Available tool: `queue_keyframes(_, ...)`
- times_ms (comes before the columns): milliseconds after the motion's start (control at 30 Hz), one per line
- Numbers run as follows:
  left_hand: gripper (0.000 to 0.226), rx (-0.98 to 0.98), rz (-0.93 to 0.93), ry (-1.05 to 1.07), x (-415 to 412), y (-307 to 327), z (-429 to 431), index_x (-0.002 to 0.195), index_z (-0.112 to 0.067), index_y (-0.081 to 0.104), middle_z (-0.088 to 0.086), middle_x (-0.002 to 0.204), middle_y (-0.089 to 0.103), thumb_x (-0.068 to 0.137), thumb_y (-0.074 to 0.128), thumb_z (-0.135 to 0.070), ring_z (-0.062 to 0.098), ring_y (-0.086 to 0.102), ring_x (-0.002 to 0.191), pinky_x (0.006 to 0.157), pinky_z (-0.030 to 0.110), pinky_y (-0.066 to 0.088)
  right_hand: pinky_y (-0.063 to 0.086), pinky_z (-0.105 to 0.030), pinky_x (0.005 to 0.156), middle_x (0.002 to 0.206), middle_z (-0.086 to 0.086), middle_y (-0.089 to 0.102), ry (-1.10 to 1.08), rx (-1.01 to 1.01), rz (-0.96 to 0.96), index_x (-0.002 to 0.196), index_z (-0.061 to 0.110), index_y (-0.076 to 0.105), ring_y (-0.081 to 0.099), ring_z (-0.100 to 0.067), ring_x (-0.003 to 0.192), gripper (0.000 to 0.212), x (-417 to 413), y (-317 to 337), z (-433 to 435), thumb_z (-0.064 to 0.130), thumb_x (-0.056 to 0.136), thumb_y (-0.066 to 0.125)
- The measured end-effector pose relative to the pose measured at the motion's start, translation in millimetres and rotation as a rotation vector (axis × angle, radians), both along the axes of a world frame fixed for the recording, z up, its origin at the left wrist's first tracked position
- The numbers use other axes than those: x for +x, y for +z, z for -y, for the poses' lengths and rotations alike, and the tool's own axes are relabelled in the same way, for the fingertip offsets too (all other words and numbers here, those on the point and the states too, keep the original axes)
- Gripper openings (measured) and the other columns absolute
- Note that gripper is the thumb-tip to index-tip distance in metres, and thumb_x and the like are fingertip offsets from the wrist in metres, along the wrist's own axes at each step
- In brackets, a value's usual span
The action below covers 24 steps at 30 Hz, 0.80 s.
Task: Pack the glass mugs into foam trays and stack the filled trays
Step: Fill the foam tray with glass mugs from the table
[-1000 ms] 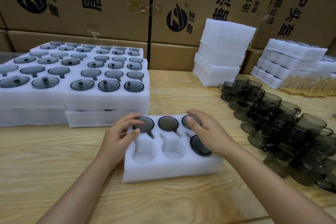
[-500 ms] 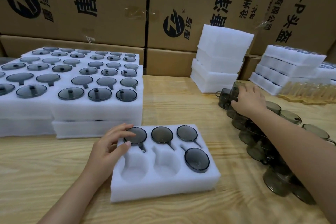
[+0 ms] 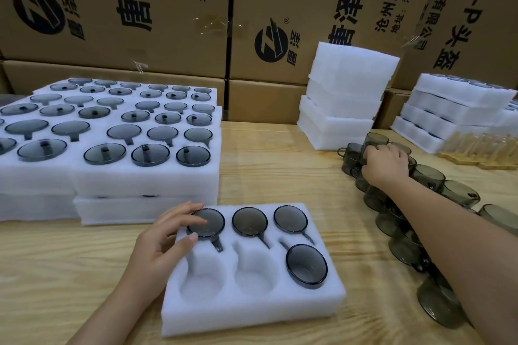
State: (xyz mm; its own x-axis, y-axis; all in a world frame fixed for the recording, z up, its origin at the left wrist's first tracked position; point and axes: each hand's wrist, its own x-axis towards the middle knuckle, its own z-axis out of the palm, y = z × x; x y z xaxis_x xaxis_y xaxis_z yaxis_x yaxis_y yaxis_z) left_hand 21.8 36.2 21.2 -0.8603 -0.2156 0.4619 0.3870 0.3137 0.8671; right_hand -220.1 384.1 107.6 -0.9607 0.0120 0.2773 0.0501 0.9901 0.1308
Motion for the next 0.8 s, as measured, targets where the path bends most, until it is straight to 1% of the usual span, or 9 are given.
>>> queue_keyframes(100, 0.02, -0.003, -0.006, 0.0, 0, -1, 1, 0.089, -0.014, 0.073, -0.005, 0.119, 0.067, 0.074, 0.059, -0.014, 0.006, 0.052, 0.123, 0.094, 0.012, 0.042, 0.029, -0.045, 0.108, 0.124, -0.012, 0.05, -0.004, 0.022, 0.045, 0.109, 0.013, 0.065, 0.039, -0.031, 0.121, 0.022, -5, 1, -2, 0.014, 0.089, 0.055)
queue_keyframes(167, 0.02, -0.009, -0.009, 0.003, -1, -1, 0, 0.089, -0.015, 0.073, -0.007, 0.118, 0.067, 0.074, 0.059, -0.014, 0.006, 0.053, 0.122, 0.096, 0.013, 0.041, 0.037, -0.042, 0.099, 0.113, -0.011, 0.052, 0.005, 0.013, 0.023, 0.103, 0.01, 0.067, 0.046, -0.031, 0.11, 0.019, -5, 2, -2, 0.009, 0.087, 0.057)
queue_keyframes(400, 0.02, -0.012, -0.008, -0.009, -1, -1, 1, 0.088, -0.012, 0.073, -0.003, 0.119, 0.067, 0.074, 0.058, -0.013, 0.007, 0.053, 0.122, 0.095, 0.014, 0.042, 0.05, -0.038, 0.072, 0.096, -0.014, 0.059, 0.014, -0.18, -0.035, 0.1, 0.001, 0.06, 0.057, -0.032, 0.086, 0.015, 5, 10, 3, -0.001, 0.086, 0.055)
queue_keyframes(467, 0.021, -0.003, 0.0, -0.016, -1, -1, 1, 0.089, -0.013, 0.073, -0.002, 0.119, 0.067, 0.074, 0.058, -0.013, 0.006, 0.053, 0.122, 0.094, 0.013, 0.043, 0.046, -0.034, 0.061, 0.089, -0.011, 0.056, 0.049, -0.221, -0.068, 0.084, 0.005, 0.06, 0.055, -0.029, 0.079, 0.011, 10, 14, 7, -0.002, 0.086, 0.052)
queue_keyframes(533, 0.02, -0.001, 0.007, -0.019, 0, 0, 2, 0.088, -0.013, 0.073, -0.002, 0.119, 0.066, 0.074, 0.058, -0.013, 0.006, 0.053, 0.122, 0.09, 0.011, 0.044, 0.035, -0.028, 0.051, 0.079, -0.006, 0.047, 0.111, -0.298, -0.079, 0.063, 0.011, 0.05, 0.048, -0.024, 0.069, 0.027, 17, 18, 14, -0.004, 0.086, 0.048)
queue_keyframes(567, 0.02, -0.003, 0.012, -0.02, 0, 0, 1, 0.088, -0.014, 0.072, -0.002, 0.119, 0.066, 0.074, 0.058, -0.014, 0.005, 0.052, 0.123, 0.088, 0.009, 0.043, 0.032, -0.027, 0.05, 0.075, -0.005, 0.046, 0.15, -0.362, -0.089, 0.06, 0.012, 0.048, 0.047, -0.024, 0.068, 0.03, 24, 21, 18, -0.004, 0.086, 0.047)
queue_keyframes(667, 0.022, -0.003, 0.037, -0.028, 1, 2, 1, 0.09, -0.015, 0.072, -0.002, 0.122, 0.065, 0.073, 0.058, -0.015, 0.005, 0.05, 0.125, 0.086, 0.006, 0.042, 0.041, -0.03, 0.061, 0.084, -0.014, 0.061, 0.285, -0.498, -0.115, 0.077, -0.004, 0.067, 0.054, -0.026, 0.077, 0.023, 54, 31, 36, 0.005, 0.091, 0.051)
queue_keyframes(733, 0.025, 0.024, 0.059, -0.047, 2, 4, 1, 0.093, -0.014, 0.072, -0.002, 0.123, 0.064, 0.072, 0.058, -0.015, 0.008, 0.049, 0.127, 0.086, 0.007, 0.042, 0.044, -0.029, 0.059, 0.089, -0.013, 0.066, 0.368, -0.586, -0.023, 0.089, 0.001, 0.071, 0.059, -0.024, 0.076, 0.02, 78, 37, 50, 0.006, 0.089, 0.052)
queue_keyframes(800, 0.028, 0.083, 0.072, -0.072, 4, 7, -1, 0.097, -0.014, 0.071, -0.003, 0.121, 0.064, 0.071, 0.058, -0.014, 0.01, 0.05, 0.127, 0.086, 0.007, 0.042, 0.048, -0.024, 0.061, 0.098, -0.004, 0.064, 0.435, -0.666, 0.103, 0.101, 0.015, 0.071, 0.06, -0.019, 0.081, 0.031, 106, 43, 67, 0.001, 0.086, 0.049)
